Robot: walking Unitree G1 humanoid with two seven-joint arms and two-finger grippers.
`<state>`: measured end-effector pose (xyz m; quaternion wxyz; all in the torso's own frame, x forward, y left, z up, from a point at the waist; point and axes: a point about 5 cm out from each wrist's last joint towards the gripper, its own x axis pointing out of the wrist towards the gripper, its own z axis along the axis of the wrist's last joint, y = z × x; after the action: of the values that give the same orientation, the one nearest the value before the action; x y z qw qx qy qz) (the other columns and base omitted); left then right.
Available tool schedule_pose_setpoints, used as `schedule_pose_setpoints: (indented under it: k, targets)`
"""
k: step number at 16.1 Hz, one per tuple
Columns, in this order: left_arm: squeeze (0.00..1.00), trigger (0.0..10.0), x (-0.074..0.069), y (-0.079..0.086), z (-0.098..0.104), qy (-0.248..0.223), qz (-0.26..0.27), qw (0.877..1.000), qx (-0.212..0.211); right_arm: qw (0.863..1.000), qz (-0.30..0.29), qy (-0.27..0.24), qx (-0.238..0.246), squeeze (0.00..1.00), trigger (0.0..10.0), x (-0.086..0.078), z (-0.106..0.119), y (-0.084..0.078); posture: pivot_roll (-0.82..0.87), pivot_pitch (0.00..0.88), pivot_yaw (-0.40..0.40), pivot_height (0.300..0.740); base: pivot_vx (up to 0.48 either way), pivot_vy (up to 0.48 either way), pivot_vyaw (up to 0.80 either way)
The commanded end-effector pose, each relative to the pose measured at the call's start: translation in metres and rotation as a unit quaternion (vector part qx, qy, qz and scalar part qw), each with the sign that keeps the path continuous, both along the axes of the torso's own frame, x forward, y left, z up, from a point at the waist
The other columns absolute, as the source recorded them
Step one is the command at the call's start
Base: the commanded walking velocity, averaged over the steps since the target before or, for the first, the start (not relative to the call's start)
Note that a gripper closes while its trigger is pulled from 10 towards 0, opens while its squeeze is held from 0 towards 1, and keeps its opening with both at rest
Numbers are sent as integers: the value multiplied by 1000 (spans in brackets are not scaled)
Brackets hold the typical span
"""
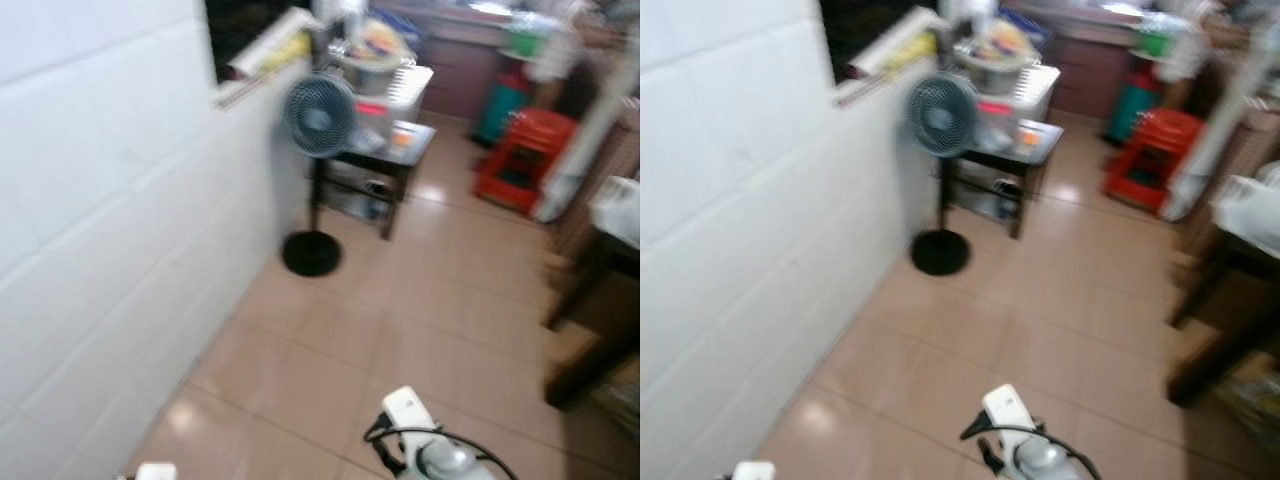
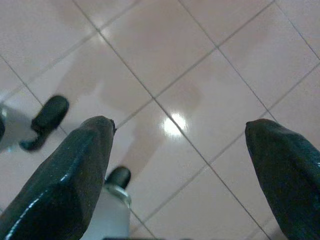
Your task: Setting the table
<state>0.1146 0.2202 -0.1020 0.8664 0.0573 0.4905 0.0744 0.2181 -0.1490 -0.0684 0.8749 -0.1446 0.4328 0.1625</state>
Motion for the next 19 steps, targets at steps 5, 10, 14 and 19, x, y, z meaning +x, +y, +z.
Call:
schedule_pose_setpoints:
  k: [5,10,14,19]
  targets:
    - [0,10000,20,-21,3,-27,-39,999,-11,987,-157,-4,43,0,10000,10,6,-17,23,0,-19,740,0,0,0]
    - [0,10000,35,-29,6,-8,-128,992,-4,981,-190,9,21,0,10000,-6,-2,-38,-158,0,82,740,0,0,-548]
    - [0,10000,51,-29,12,-29,-125,992,-12,974,-223,19,27,0,10000,-14,-5,-46,-119,0,29,740,0,0,-750]
    - [0,10000,52,-27,14,-40,-120,992,-9,985,-173,8,23,0,10000,1,2,-34,-41,0,-7,740,0,0,-296]
